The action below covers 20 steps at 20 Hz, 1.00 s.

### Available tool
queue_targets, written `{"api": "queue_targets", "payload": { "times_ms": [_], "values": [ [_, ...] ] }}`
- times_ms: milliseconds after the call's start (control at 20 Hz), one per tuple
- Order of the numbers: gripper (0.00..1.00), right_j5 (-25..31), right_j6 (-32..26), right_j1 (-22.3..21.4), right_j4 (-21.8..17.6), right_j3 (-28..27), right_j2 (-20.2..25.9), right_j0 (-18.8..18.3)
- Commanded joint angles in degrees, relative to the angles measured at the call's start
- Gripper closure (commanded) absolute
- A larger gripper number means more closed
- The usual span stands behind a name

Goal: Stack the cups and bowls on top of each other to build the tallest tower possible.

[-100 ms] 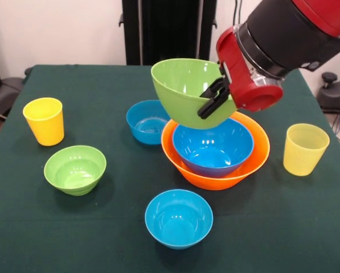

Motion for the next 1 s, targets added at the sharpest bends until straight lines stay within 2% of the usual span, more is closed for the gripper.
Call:
{"api": "queue_targets", "payload": {
  "times_ms": [50,450,1000],
  "values": [
    [1.00,2.13,11.32,-0.31,0.77,-0.96,2.82,0.50],
    [1.00,-2.82,13.07,-0.01,1.74,2.17,4.92,1.28],
    [1.00,-5.29,14.91,2.11,3.86,2.12,5.00,1.63]
  ]
}}
